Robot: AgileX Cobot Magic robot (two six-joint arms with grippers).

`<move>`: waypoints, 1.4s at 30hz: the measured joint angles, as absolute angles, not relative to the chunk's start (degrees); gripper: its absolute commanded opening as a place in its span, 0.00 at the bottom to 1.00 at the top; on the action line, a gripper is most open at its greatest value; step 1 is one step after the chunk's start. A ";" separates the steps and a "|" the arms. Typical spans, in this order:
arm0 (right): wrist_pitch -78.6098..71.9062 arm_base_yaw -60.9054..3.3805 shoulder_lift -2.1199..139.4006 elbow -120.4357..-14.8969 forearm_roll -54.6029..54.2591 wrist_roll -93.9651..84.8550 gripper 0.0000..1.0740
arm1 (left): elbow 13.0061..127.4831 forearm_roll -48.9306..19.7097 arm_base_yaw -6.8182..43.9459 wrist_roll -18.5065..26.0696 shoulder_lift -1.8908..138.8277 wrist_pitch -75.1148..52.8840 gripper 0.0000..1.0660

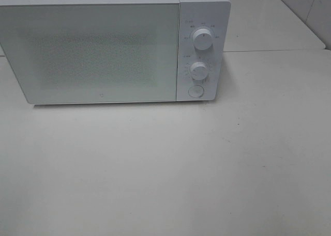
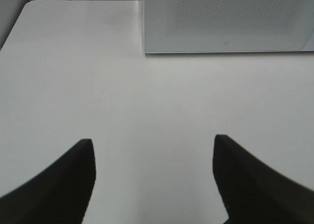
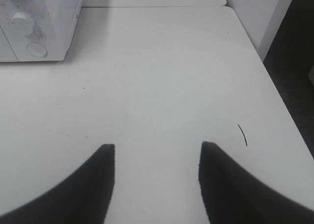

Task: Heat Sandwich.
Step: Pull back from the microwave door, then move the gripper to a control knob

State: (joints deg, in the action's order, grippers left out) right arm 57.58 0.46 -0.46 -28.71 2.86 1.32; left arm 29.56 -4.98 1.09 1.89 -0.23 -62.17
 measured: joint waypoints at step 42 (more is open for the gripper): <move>57.01 0.46 1.26 -29.16 2.86 1.20 0.61 | 29.56 -4.98 -4.41 1.89 -0.23 -62.17 0.61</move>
